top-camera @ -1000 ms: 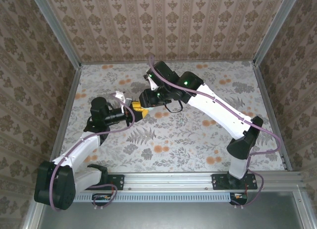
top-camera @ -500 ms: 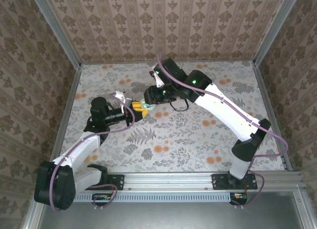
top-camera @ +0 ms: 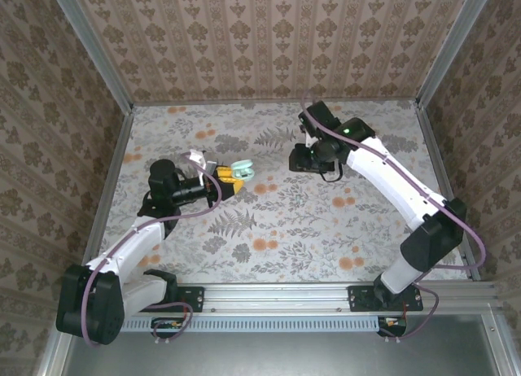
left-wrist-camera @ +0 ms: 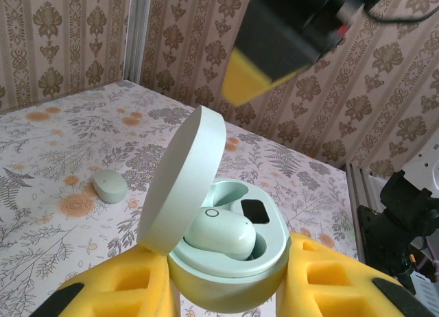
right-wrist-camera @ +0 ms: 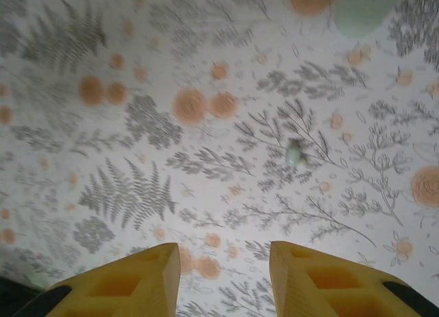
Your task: Insert the wireless bluetooth earbuds into the charging case
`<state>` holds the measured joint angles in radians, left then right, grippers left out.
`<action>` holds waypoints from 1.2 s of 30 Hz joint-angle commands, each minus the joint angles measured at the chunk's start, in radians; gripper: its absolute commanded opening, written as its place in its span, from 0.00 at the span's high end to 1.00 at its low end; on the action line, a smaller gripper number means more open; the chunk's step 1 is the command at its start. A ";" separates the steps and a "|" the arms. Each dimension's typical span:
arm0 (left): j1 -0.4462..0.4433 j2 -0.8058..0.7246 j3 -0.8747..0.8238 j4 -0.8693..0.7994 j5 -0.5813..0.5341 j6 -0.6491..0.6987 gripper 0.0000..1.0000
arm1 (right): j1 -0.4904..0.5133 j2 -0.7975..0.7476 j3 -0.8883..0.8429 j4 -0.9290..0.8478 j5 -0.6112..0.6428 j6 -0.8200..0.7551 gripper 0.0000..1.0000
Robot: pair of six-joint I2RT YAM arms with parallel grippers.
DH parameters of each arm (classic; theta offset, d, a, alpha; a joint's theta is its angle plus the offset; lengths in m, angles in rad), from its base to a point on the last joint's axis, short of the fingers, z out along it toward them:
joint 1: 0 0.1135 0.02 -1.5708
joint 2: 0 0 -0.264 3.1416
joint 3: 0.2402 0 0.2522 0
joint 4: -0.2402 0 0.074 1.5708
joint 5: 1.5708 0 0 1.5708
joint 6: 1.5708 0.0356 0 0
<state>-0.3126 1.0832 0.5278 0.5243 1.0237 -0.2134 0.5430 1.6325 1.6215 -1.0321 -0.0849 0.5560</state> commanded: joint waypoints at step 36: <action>0.038 -0.011 -0.003 0.002 0.019 0.003 1.00 | 0.018 0.525 0.046 -0.012 0.120 -0.189 0.69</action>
<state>-0.2844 1.0832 0.5274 0.5224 1.0241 -0.2131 0.5510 2.1490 1.6508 -1.0138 0.0219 0.3824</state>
